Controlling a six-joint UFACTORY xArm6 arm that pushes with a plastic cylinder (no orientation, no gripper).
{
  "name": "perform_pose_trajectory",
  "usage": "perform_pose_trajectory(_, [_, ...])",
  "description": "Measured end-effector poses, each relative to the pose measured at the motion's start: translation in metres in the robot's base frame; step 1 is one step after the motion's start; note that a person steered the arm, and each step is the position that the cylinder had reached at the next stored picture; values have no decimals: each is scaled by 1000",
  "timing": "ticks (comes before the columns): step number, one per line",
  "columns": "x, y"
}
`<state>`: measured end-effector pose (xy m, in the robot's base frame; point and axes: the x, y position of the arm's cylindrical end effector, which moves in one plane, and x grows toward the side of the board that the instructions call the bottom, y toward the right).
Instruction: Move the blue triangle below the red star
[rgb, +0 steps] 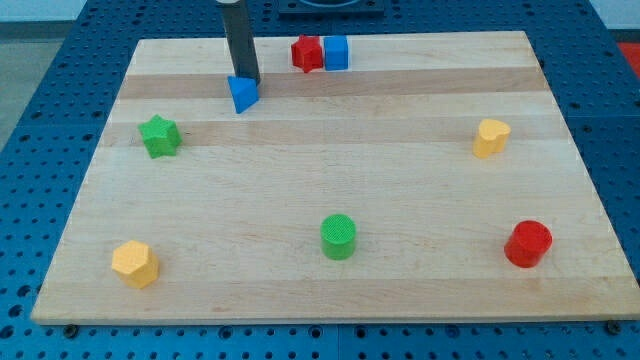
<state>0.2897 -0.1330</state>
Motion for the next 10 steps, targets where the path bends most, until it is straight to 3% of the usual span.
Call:
perform_pose_trajectory(1, [0, -84])
perform_pose_trajectory(2, [15, -113])
perform_pose_trajectory(4, [43, -34])
perform_pose_trajectory(5, [6, 18])
perform_pose_trajectory(6, [-4, 53])
perform_pose_trajectory(8, [32, 57])
perform_pose_trajectory(10, [39, 82])
